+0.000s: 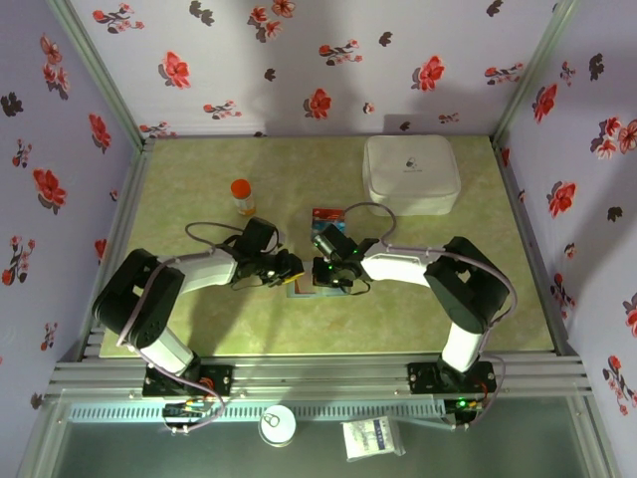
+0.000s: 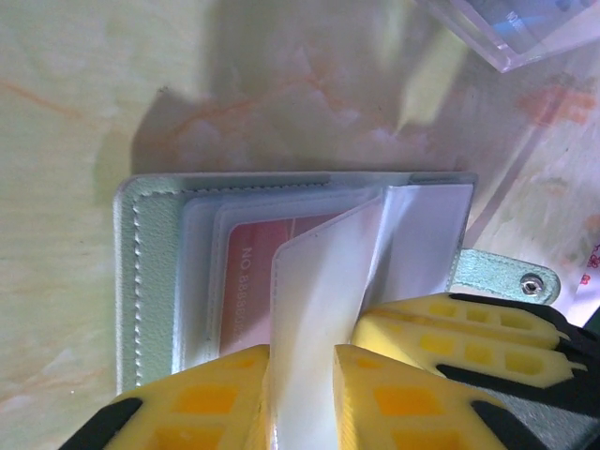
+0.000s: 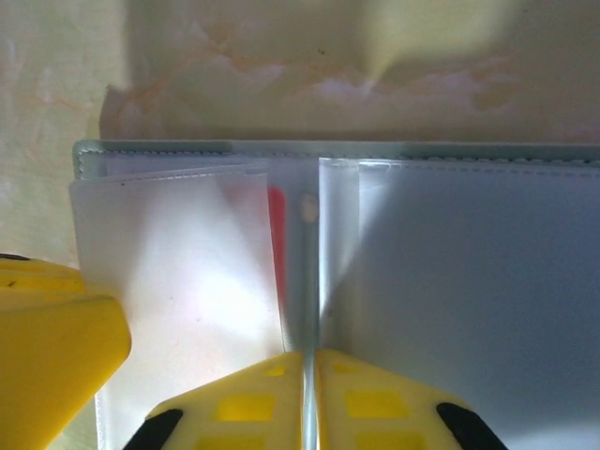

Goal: Take the credit cards out of the card holder

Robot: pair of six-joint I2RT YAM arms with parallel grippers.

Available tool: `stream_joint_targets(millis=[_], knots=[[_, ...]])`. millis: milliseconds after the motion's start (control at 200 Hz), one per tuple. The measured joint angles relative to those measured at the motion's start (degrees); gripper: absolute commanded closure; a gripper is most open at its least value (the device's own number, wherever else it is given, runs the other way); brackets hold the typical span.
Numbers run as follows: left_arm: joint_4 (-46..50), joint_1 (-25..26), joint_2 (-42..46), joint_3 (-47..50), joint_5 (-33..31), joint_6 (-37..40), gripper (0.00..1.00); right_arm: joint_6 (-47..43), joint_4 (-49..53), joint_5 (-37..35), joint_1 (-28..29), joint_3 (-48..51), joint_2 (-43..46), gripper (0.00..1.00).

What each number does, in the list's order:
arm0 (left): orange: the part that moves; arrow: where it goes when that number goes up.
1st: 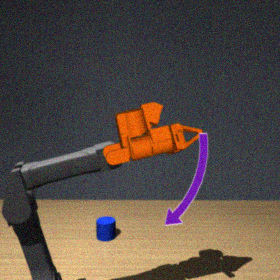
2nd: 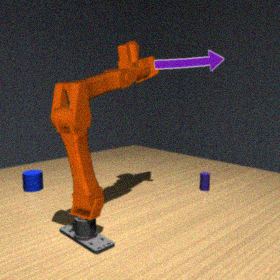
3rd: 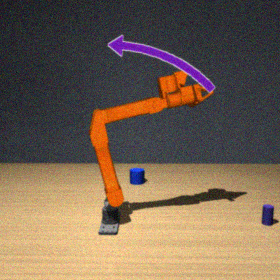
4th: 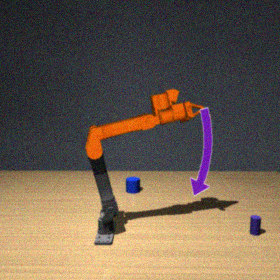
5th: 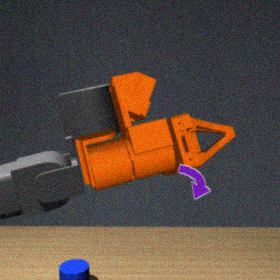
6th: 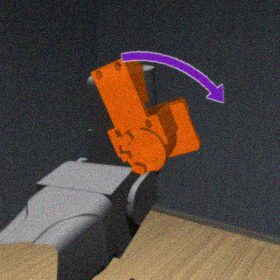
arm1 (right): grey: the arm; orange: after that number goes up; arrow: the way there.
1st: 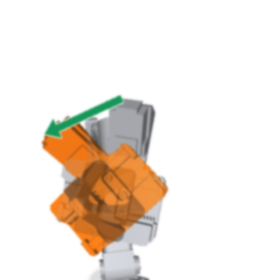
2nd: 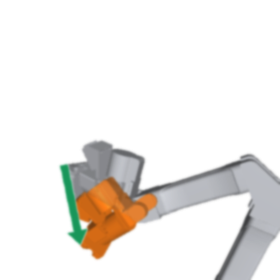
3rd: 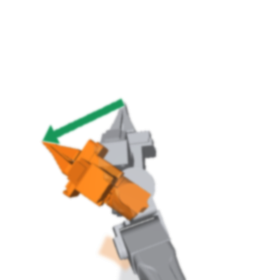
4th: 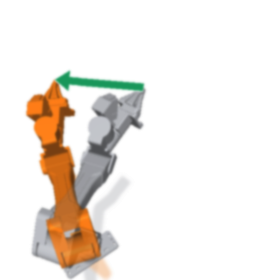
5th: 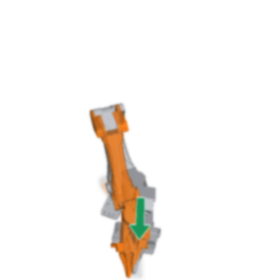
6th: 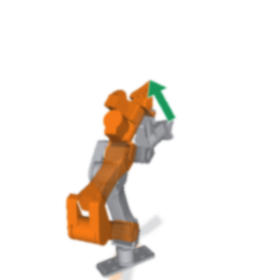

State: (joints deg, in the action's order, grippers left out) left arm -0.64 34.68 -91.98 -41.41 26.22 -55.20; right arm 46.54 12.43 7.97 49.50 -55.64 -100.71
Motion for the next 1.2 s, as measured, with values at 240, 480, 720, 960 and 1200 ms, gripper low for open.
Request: stream_joint_targets(millis=[240, 480, 720, 960, 1200], knots=[[1.0, 0.9, -0.1, -3.5, 0.2, 0.0, 0.79, -0.2, 1.3, -0.8, -0.9, 1.3, 5.7, 0.77], [2.4, 3.4, -3.7, -8.4, 0.2, 0.0, 0.69, -1.0, 1.6, -2.1, -4.2, 6.2, 14.3, 0.76], [4.0, 6.7, -8.3, -14.3, -0.2, 0.0, 0.62, -1.6, 2.6, -2.5, -8.4, 11.2, 21.2, 0.74], [4.6, 9.0, -13.5, -19.6, -0.5, 0.0, 0.59, -2.6, 3.4, -2.4, -10.5, 13.5, 25.5, 0.71], [4.3, 9.9, -17.6, -21.0, -0.4, -0.3, 0.58, -3.0, 4.1, -2.4, -10.9, 14.4, 26.3, 0.71]])
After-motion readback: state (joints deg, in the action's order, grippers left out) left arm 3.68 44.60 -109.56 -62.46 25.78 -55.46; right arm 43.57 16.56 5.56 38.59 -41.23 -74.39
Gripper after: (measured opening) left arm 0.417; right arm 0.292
